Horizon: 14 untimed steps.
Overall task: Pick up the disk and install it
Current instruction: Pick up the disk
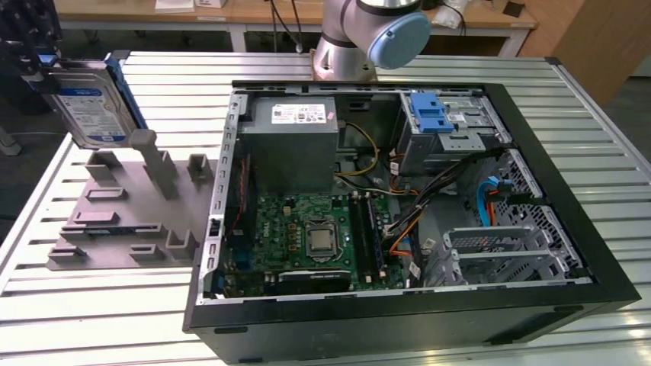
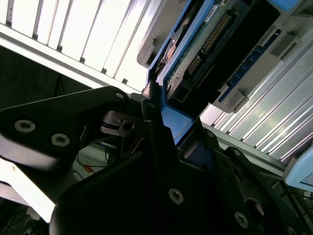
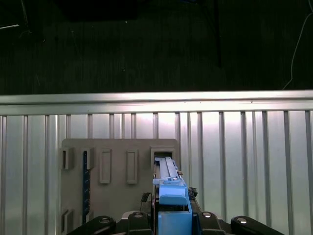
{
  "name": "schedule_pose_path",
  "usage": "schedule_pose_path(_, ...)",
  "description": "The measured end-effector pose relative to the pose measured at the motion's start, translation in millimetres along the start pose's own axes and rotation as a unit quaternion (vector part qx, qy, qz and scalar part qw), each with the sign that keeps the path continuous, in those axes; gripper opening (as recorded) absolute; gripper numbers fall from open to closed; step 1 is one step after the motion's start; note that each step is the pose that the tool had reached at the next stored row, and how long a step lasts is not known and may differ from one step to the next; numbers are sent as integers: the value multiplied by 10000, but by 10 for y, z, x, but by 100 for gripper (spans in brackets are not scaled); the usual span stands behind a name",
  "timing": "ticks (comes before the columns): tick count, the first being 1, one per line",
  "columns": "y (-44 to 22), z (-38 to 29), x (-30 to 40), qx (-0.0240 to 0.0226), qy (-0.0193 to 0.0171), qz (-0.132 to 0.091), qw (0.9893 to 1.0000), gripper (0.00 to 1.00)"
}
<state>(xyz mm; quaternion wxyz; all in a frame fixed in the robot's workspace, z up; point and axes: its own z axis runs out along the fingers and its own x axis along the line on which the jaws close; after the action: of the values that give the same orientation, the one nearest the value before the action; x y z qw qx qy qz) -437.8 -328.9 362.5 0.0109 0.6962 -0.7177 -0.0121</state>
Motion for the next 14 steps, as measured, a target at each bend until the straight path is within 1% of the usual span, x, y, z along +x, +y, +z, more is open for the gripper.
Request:
schedule_pose_path(9, 1, -22, 0, 0, -1, 0, 10000, 36)
schedule_pose_path(11, 1, -45, 0, 0, -2, 0, 10000, 36)
schedule_pose_path(14, 2, -50, 0, -1, -2, 0, 10000, 36)
